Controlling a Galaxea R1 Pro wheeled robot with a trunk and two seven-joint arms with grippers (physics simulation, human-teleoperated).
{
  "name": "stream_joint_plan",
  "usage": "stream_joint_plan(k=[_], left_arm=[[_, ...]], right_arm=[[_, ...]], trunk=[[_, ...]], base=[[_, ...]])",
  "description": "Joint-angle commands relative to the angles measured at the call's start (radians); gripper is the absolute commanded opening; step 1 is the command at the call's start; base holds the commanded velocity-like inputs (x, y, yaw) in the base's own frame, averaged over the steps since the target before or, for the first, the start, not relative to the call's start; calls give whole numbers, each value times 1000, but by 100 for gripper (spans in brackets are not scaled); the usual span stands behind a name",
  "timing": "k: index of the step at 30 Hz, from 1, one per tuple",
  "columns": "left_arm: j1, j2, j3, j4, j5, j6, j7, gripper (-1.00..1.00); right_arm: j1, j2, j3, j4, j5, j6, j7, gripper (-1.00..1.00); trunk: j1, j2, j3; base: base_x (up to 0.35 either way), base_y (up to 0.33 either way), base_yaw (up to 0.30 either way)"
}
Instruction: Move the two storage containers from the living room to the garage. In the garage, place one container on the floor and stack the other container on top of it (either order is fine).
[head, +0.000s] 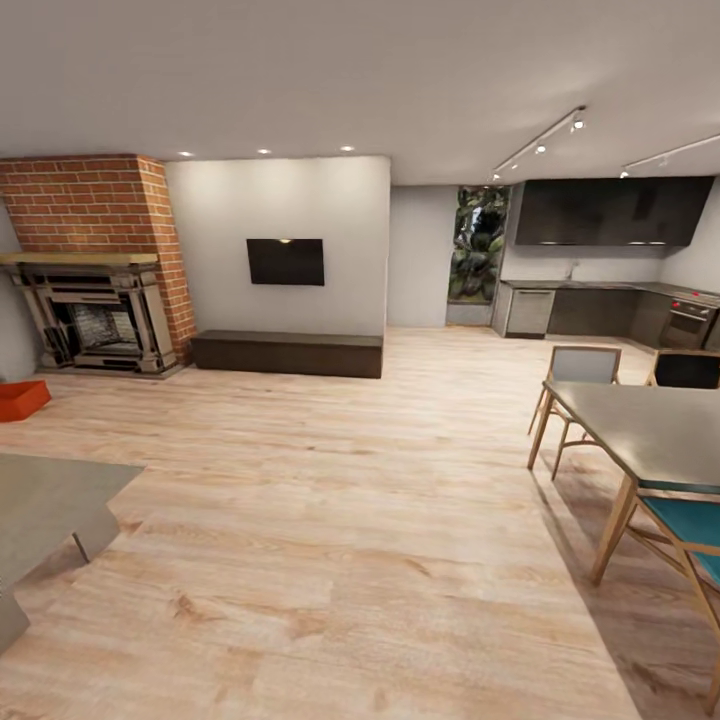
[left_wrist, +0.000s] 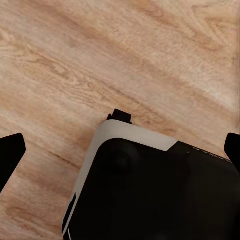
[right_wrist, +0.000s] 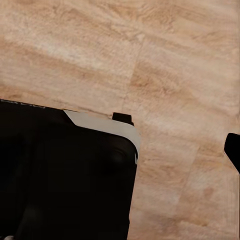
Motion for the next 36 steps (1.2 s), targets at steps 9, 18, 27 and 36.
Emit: stream_joint_plan(k=[9,18,27,36], left_arm=[[-1,0,-9,1,8,-1,4,100],[-1,0,-9,1,8,-1,3,100],[-1,0,-9,0,8,-3,3,100],[-1,0,-9,1,8,-3,3,100]], right_arm=[[-1,0,8,3,-8,-6,-1,100],[-1,0,8,3,-12,-4,-2,100],[-2,-1,4,3,-14,0,-2,100],[-1,-5,9,3,-10,3,-1,100]], trunk=[[1,-1,0],[1,-1,6],[1,-1,6],[1,-1,6]], base=[[324,0,247],[324,0,223],[324,0,21],[325,0,0]])
